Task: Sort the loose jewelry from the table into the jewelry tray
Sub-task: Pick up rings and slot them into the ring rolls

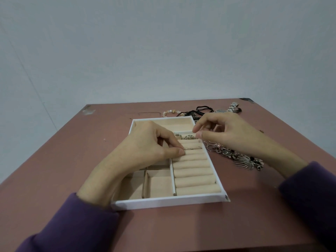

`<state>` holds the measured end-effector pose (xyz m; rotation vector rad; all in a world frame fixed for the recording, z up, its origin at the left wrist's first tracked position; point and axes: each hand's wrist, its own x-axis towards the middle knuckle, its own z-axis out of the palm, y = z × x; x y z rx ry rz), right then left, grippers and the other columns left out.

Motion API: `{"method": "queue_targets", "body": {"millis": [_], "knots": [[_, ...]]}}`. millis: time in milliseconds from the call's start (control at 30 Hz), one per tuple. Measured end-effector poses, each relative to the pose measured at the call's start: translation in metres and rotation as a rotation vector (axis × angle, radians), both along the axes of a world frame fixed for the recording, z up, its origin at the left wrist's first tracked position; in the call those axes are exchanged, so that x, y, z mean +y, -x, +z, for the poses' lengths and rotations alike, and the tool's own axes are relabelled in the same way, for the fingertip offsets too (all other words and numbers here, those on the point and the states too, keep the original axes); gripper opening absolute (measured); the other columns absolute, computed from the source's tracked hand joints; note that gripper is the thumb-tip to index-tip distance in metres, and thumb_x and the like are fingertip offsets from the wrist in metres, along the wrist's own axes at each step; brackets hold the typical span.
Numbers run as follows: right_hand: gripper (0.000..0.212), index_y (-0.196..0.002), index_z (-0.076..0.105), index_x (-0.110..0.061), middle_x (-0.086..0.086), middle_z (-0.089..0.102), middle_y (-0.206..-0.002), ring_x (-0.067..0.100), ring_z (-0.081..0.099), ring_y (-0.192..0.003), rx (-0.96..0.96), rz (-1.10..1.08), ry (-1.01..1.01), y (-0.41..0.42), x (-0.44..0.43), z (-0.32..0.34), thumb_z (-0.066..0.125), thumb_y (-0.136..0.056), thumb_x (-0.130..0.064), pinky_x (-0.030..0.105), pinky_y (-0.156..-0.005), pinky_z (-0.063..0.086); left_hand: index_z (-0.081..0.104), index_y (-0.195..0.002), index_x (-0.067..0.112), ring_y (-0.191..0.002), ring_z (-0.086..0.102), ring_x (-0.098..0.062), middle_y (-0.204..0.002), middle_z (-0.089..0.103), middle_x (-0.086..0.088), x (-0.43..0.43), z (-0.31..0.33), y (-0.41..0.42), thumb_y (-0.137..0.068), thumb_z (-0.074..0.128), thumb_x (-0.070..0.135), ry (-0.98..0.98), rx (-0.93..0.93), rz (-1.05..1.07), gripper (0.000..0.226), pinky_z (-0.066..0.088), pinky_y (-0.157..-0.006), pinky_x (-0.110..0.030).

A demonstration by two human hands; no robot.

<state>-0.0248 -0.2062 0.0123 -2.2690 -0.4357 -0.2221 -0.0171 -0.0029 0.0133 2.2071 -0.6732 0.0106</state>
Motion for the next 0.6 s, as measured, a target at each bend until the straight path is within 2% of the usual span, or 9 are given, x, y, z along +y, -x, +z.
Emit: {"method": "queue_targets", "body": {"millis": [67, 133, 300, 400, 500, 600], "knots": [[0.005, -0.084, 0.069, -0.020, -0.010, 0.054, -0.066, -0.001, 0.046, -0.053, 0.003, -0.005, -0.011, -0.0003, -0.0004, 0.0002, 0.066, -0.084, -0.017, 0.009, -0.055, 0.038, 0.077, -0.073, 0.024, -0.046, 0.039, -0.002, -0.051, 0.060, 0.017, 0.0005, 0.0007, 0.0005, -0.071, 0.077, 0.024, 0.006, 0.021, -0.011, 0.002, 0.030, -0.045, -0.009], [0.006, -0.084, 0.069, -0.023, -0.010, 0.055, -0.065, -0.001, 0.046, -0.052, 0.000, -0.011, -0.016, -0.0014, -0.0014, -0.0003, 0.065, -0.083, -0.018, 0.009, -0.055, 0.037, 0.077, -0.077, 0.025, -0.048, 0.039, -0.003, -0.051, 0.058, 0.017, 0.0010, 0.0010, 0.0009, -0.072, 0.077, 0.023, 0.003, 0.019, -0.029, 0.006, 0.030, -0.047, -0.008], [0.007, -0.084, 0.069, -0.027, -0.009, 0.058, -0.067, 0.000, 0.048, -0.054, -0.020, -0.033, -0.024, -0.0036, -0.0042, -0.0008, 0.066, -0.083, -0.020, 0.012, -0.057, 0.041, 0.075, -0.069, 0.027, -0.054, 0.043, -0.003, -0.063, 0.065, 0.002, 0.0017, 0.0011, 0.0011, -0.070, 0.078, 0.021, -0.010, -0.005, -0.024, 0.006, 0.033, -0.049, -0.009], [0.007, -0.084, 0.069, -0.027, -0.009, 0.057, -0.067, 0.000, 0.048, -0.054, -0.026, -0.034, -0.021, -0.0038, -0.0042, -0.0008, 0.066, -0.083, -0.020, 0.012, -0.057, 0.040, 0.074, -0.066, 0.030, -0.060, 0.047, -0.009, -0.066, 0.066, 0.003, 0.0015, 0.0007, 0.0007, -0.070, 0.077, 0.017, -0.033, -0.030, -0.015, 0.013, 0.036, -0.053, -0.014], [0.008, -0.084, 0.069, -0.026, -0.008, 0.057, -0.068, 0.000, 0.047, -0.054, -0.025, -0.036, -0.025, -0.0037, -0.0038, -0.0008, 0.066, -0.083, -0.019, 0.011, -0.057, 0.040, 0.071, -0.062, 0.037, -0.078, 0.056, -0.015, -0.082, 0.066, 0.001, 0.0012, -0.0002, -0.0007, -0.070, 0.075, 0.017, -0.067, -0.059, -0.023, 0.022, 0.044, -0.071, -0.024], [0.008, -0.084, 0.069, -0.026, -0.007, 0.057, -0.068, 0.000, 0.048, -0.053, -0.024, -0.037, -0.029, -0.0037, -0.0042, -0.0008, 0.066, -0.083, -0.019, 0.011, -0.057, 0.040, 0.072, -0.063, 0.037, -0.082, 0.054, -0.016, -0.086, 0.062, 0.000, 0.0009, -0.0004, -0.0013, -0.070, 0.075, 0.018, -0.084, -0.063, -0.017, 0.020, 0.038, -0.066, -0.017]]}}
